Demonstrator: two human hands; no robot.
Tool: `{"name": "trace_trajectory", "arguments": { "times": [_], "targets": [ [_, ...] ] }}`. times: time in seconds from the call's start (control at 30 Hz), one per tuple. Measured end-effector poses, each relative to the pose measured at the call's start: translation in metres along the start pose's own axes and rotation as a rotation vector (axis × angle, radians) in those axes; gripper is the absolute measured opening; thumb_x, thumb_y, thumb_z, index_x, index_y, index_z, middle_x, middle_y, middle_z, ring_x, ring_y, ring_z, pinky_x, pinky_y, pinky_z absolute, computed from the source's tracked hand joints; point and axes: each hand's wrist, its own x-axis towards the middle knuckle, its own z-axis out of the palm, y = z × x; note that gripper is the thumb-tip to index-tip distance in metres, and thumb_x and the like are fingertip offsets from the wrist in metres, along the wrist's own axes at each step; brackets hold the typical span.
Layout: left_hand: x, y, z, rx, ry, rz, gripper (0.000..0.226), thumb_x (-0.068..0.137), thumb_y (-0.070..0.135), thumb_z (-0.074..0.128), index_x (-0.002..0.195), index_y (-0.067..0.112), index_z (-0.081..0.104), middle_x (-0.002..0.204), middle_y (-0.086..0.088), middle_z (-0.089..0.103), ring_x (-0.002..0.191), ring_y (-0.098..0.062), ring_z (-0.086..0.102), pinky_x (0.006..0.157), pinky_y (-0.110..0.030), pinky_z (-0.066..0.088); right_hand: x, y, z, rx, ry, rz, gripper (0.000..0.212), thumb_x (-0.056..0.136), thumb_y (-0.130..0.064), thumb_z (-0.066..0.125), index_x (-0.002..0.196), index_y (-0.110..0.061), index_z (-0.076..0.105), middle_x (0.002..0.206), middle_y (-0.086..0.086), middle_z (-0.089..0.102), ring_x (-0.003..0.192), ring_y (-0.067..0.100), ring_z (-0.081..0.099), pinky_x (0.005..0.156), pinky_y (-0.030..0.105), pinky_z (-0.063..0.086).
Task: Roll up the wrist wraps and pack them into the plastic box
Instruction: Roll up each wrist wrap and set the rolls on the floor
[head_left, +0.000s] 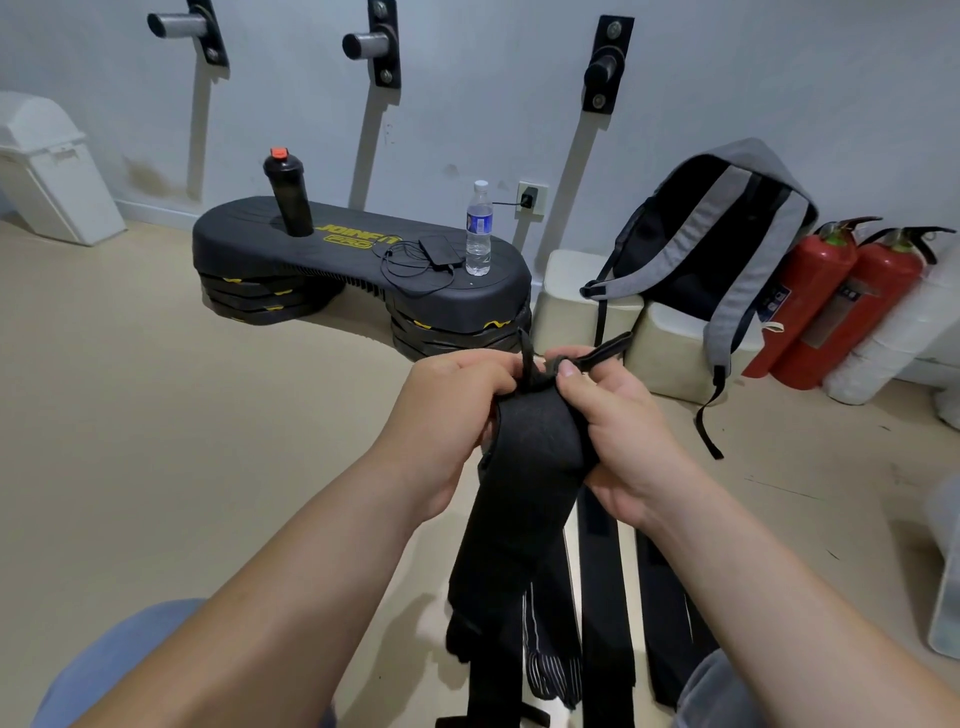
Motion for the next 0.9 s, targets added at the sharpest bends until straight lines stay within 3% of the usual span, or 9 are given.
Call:
{"name": "trace_trajectory", "arguments": {
  "times": [0.1,0.2,0.3,0.4,0.57,0.67,0.8,0.9],
  "targets": [
    [0.0,-0.002,-0.002,0.042,-0.021,0.059,0.023,0.096,0.016,0.063,0.102,0.016,0.085,0.107,-0.009,0.081,0.102,-0.019,0.073,0.086,-0.034,0.055,-0.001,-0.001,0.0,-0.013,-0.006,-0.027,0.015,0.109,-0.008,0.05,0.111,-0.016,0.062,0.087,0.002,0.077,0.081,0.015,0.074,0.072,0.031,0.062],
    [-0.002,-0.005,-0.001,0.097,-0.027,0.13,0.022,0.102,0.031,0.068,0.095,0.019,0.086,0.098,-0.004,0.082,0.092,-0.01,0.073,0.079,-0.026,0.058,-0.001,-0.001,0.0,-0.033,-0.002,-0.045,0.013,0.109,-0.008,0.051,0.111,-0.015,0.062,0.089,0.005,0.077,0.083,0.018,0.075,0.072,0.032,0.063],
    [-0.006,-0.006,0.001,0.148,0.008,0.202,0.011,0.097,0.025,0.077,0.09,0.019,0.083,0.083,0.0,0.079,0.078,-0.005,0.07,0.066,-0.019,0.054,-0.003,0.0,0.001,-0.016,-0.002,-0.023,0.011,0.109,-0.009,0.052,0.113,-0.014,0.061,0.093,0.011,0.077,0.088,0.023,0.075,0.077,0.036,0.063],
    [-0.003,-0.007,0.001,0.227,0.089,0.224,0.007,0.091,0.026,0.083,0.092,0.022,0.078,0.088,-0.012,0.076,0.074,-0.012,0.066,0.066,-0.027,0.055,-0.004,-0.002,0.001,0.017,0.001,0.008,0.015,0.109,-0.011,0.051,0.118,-0.012,0.064,0.098,0.013,0.076,0.092,0.025,0.075,0.08,0.037,0.063],
    [0.003,-0.009,-0.003,0.286,0.031,0.11,0.027,0.096,0.028,0.077,0.122,0.022,0.07,0.099,0.004,0.077,0.092,-0.01,0.074,0.078,-0.028,0.059,-0.004,-0.003,-0.001,0.009,-0.021,0.026,0.027,0.111,-0.013,0.043,0.126,-0.005,0.064,0.109,0.017,0.076,0.105,0.029,0.074,0.089,0.041,0.061],
    [0.001,-0.011,-0.005,0.392,0.023,0.143,0.009,0.1,0.026,0.071,0.107,0.026,0.077,0.093,0.003,0.078,0.09,-0.017,0.076,0.079,-0.036,0.063,-0.005,-0.002,-0.001,-0.065,-0.082,0.043,0.038,0.111,-0.02,0.035,0.134,-0.012,0.065,0.121,0.014,0.077,0.117,0.028,0.072,0.1,0.044,0.058],
    [0.001,-0.011,-0.007,0.325,0.043,0.123,0.007,0.1,0.022,0.071,0.104,0.023,0.078,0.094,-0.002,0.08,0.09,-0.022,0.078,0.083,-0.044,0.066,-0.003,-0.002,-0.002,-0.043,-0.123,0.043,0.054,0.114,-0.037,0.022,0.144,-0.016,0.061,0.135,0.01,0.072,0.132,0.019,0.064,0.116,0.044,0.045],
    [0.002,-0.009,-0.009,0.255,0.05,0.104,0.009,0.099,0.02,0.073,0.105,0.021,0.08,0.097,-0.003,0.081,0.094,-0.022,0.079,0.089,-0.049,0.065,-0.004,-0.002,-0.003,-0.104,-0.146,0.011,0.05,0.114,-0.041,0.027,0.143,-0.019,0.061,0.13,0.004,0.075,0.127,0.014,0.067,0.112,0.04,0.048]
  ]
}}
